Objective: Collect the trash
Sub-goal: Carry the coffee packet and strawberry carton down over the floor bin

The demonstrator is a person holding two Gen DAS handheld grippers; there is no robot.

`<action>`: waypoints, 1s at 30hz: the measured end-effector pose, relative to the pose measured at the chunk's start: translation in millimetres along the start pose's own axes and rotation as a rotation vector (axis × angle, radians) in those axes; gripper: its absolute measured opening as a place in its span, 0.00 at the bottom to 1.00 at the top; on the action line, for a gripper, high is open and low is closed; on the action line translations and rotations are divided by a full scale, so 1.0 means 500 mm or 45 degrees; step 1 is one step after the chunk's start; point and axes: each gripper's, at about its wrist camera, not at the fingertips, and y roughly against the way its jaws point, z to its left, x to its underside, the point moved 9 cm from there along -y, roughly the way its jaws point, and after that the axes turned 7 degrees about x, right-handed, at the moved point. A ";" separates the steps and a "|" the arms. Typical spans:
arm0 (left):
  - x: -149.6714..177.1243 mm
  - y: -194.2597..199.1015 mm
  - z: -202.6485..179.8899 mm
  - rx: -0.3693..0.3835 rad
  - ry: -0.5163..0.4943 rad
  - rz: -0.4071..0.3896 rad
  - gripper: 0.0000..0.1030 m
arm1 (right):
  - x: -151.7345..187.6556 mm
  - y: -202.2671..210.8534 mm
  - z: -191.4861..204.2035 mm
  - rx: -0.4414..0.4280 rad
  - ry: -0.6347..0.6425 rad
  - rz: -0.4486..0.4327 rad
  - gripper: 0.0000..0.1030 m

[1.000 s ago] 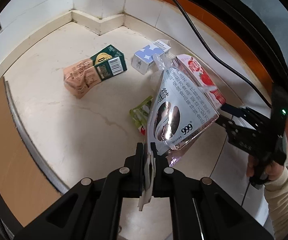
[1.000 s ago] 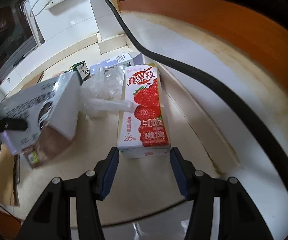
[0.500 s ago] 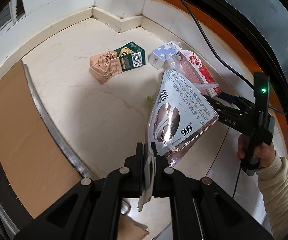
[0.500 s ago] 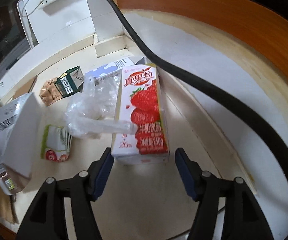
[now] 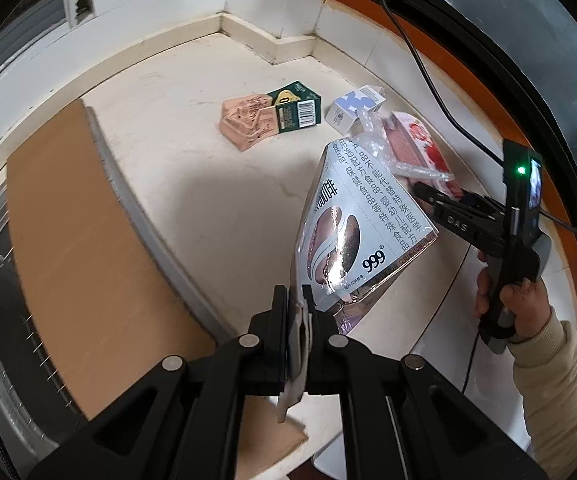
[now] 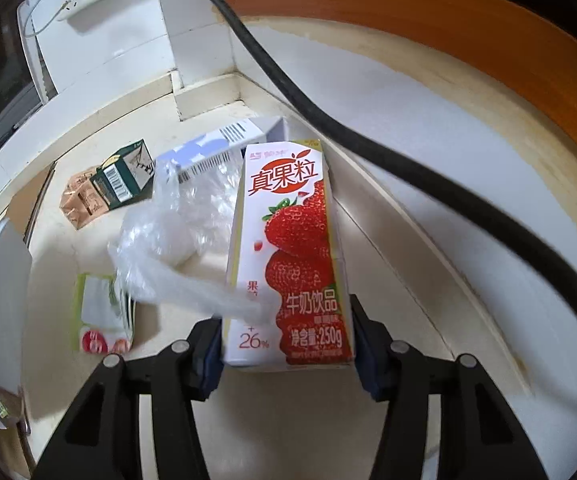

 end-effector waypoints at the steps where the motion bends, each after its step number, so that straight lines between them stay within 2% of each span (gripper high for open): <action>1: 0.004 0.004 -0.002 0.003 0.001 -0.002 0.03 | 0.012 0.011 -0.004 0.001 -0.016 0.008 0.52; 7: 0.061 0.064 -0.021 0.039 -0.023 -0.024 0.03 | 0.109 0.124 -0.016 0.002 -0.100 0.020 0.51; 11: 0.125 0.105 -0.044 0.090 -0.055 -0.019 0.03 | 0.188 0.220 0.000 -0.053 -0.192 0.028 0.51; 17: 0.246 0.183 -0.065 0.172 -0.131 -0.004 0.03 | 0.316 0.376 0.076 -0.140 -0.292 0.015 0.51; 22: 0.359 0.252 -0.048 0.205 -0.198 0.027 0.03 | 0.414 0.498 0.158 -0.195 -0.380 -0.005 0.52; 30: 0.493 0.347 -0.018 0.272 -0.262 0.017 0.03 | 0.531 0.618 0.283 -0.218 -0.386 -0.032 0.52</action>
